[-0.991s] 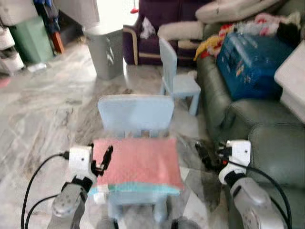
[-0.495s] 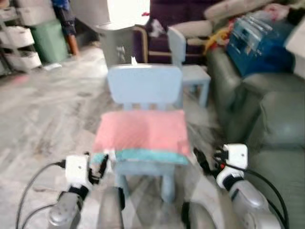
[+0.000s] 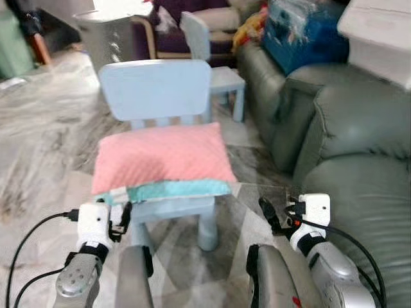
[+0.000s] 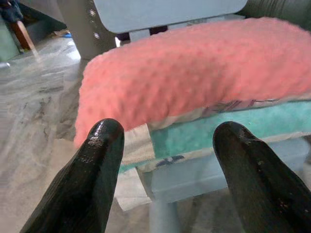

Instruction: Move the pillow to the sofa

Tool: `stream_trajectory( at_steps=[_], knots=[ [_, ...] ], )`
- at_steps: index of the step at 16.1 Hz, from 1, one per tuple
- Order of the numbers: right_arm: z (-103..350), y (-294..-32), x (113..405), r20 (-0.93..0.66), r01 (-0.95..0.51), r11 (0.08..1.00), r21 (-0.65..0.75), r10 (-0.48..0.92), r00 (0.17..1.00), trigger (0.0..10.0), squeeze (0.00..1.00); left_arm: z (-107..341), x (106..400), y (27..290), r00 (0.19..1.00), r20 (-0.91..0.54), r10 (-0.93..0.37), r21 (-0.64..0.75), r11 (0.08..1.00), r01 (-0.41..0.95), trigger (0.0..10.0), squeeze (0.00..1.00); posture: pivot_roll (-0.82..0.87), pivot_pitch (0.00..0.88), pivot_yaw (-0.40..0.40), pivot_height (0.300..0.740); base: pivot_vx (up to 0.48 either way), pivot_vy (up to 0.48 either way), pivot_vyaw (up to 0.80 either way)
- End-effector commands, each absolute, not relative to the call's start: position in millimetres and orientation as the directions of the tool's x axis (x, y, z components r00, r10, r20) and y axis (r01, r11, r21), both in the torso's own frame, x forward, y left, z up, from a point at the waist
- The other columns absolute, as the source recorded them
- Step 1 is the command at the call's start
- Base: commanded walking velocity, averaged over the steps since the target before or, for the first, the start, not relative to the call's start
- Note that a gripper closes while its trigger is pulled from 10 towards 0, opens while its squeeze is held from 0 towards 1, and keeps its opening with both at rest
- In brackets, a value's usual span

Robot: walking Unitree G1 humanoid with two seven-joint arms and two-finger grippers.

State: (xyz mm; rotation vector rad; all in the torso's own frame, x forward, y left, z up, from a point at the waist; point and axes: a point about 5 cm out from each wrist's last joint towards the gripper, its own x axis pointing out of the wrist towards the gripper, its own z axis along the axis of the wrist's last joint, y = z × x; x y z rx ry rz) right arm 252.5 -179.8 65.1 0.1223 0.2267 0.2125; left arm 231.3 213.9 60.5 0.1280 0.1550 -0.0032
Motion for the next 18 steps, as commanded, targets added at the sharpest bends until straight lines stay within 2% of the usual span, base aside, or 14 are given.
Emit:
stream_trajectory(
  at_steps=[1,3,7,11,13,14,15,17,18],
  knots=[
    [68.4,-177.4,256.1,-0.195,-0.206,0.969,0.135,0.230,0.953,10.0,0.00,63.7,235.1,220.1,0.989,-0.144,0.040,0.150,0.989,-0.018,10.0,0.00,-0.06,0.000,-0.013,0.407,0.000,0.000,0.00],
    [67.3,-176.4,255.7,-0.196,-0.212,0.968,0.132,0.235,0.952,10.0,0.00,65.8,233.1,230.1,0.984,-0.131,0.117,0.189,0.978,-0.091,10.0,0.00,-0.06,0.011,-0.013,0.375,0.000,0.000,0.00],
    [68.2,-174.6,254.6,-0.193,-0.223,0.966,0.128,0.245,0.950,10.0,0.00,74.3,235.0,228.9,0.986,-0.087,0.139,0.192,0.974,-0.120,10.0,0.00,-0.06,0.030,-0.017,0.334,0.000,0.000,0.00],
    [97.2,-177.1,266.6,-0.097,-0.261,0.963,0.061,0.266,0.959,10.0,0.00,117.3,250.3,230.6,0.977,0.081,0.197,0.214,0.954,-0.210,10.0,0.00,-0.07,0.056,-0.013,0.329,0.000,0.000,0.00],
    [114.9,-180.0,277.3,-0.042,-0.261,0.963,0.066,0.264,0.964,10.0,0.00,130.5,258.8,240.1,0.959,0.120,0.255,0.184,0.944,-0.274,10.0,0.00,-0.08,0.069,-0.010,0.329,0.000,0.000,0.00],
    [134.1,-179.1,288.6,0.012,-0.281,0.956,0.087,0.281,0.960,10.0,0.00,148.9,268.4,255.5,0.931,0.163,0.328,0.149,0.924,-0.352,10.0,0.00,-0.08,0.087,-0.003,0.329,0.000,0.000,0.00],
    [140.3,-177.0,292.2,0.029,-0.296,0.951,0.093,0.295,0.955,10.0,0.00,157.0,271.5,260.9,0.920,0.183,0.347,0.146,0.916,-0.375,10.0,0.00,-0.07,0.096,0.002,0.329,0.000,0.000,0.00],
    [151.5,-168.5,296.6,0.063,-0.354,0.930,0.101,0.350,0.935,10.0,0.00,173.3,275.6,273.7,0.904,0.221,0.367,0.143,0.904,-0.402,10.0,0.00,-0.06,0.117,0.015,0.329,0.000,0.000,0.00],
    [159.9,-160.4,305.7,0.085,-0.403,0.907,0.118,0.396,0.915,10.0,0.00,183.7,283.5,290.7,0.880,0.234,0.414,0.139,0.882,-0.451,10.0,0.00,-0.06,0.129,0.023,0.329,0.000,0.000,0.00]
  ],
)
